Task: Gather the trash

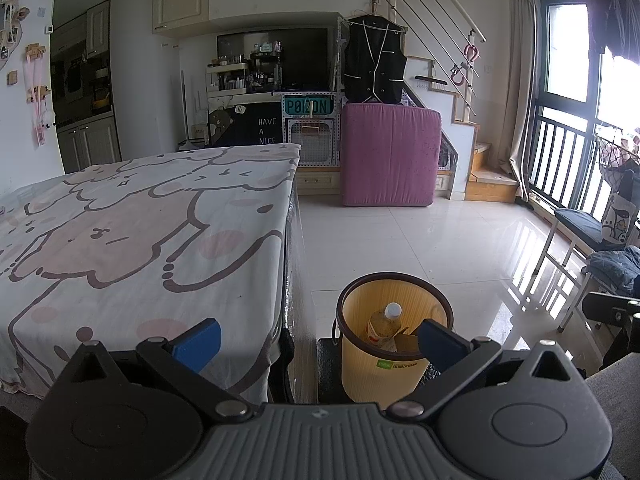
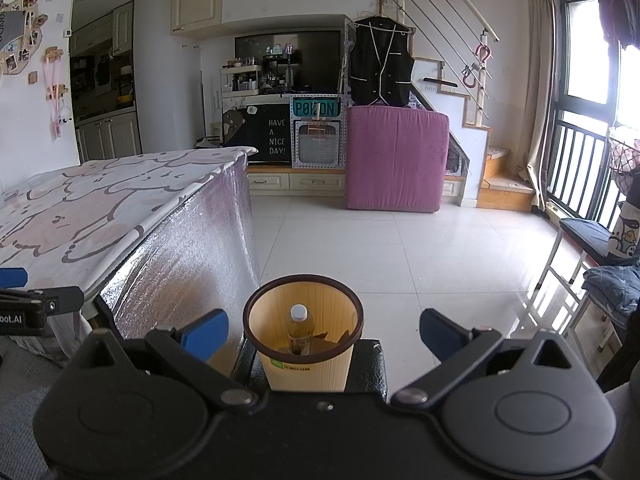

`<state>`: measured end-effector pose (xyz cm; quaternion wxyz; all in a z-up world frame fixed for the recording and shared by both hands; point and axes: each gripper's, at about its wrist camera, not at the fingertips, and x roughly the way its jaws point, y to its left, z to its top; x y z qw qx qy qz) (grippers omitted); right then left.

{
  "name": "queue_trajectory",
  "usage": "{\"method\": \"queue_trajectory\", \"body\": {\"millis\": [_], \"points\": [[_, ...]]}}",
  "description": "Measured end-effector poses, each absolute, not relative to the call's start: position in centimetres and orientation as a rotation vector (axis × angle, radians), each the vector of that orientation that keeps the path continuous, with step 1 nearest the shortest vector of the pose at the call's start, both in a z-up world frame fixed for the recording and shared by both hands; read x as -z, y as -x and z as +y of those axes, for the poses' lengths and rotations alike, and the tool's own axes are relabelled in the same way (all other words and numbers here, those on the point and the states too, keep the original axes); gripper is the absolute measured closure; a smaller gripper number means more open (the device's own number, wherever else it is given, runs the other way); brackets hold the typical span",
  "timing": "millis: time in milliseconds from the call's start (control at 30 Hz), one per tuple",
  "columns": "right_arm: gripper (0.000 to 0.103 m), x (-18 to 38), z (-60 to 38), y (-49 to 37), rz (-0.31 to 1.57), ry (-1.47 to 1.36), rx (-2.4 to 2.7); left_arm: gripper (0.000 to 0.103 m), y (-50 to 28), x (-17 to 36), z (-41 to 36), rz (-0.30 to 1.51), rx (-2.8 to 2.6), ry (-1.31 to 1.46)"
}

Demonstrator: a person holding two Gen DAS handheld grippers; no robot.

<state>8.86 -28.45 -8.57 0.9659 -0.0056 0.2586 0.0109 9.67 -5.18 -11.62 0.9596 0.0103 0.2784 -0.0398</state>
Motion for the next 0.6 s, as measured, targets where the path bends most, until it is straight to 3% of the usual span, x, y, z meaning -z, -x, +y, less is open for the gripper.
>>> {"method": "queue_trajectory", "body": {"millis": [600], "points": [[0.0,8.5,-28.63,-8.87,0.522,0.012,-0.024,0.0,-9.7,11.58,-5.17,0.565,0.081,-0.021]]}}
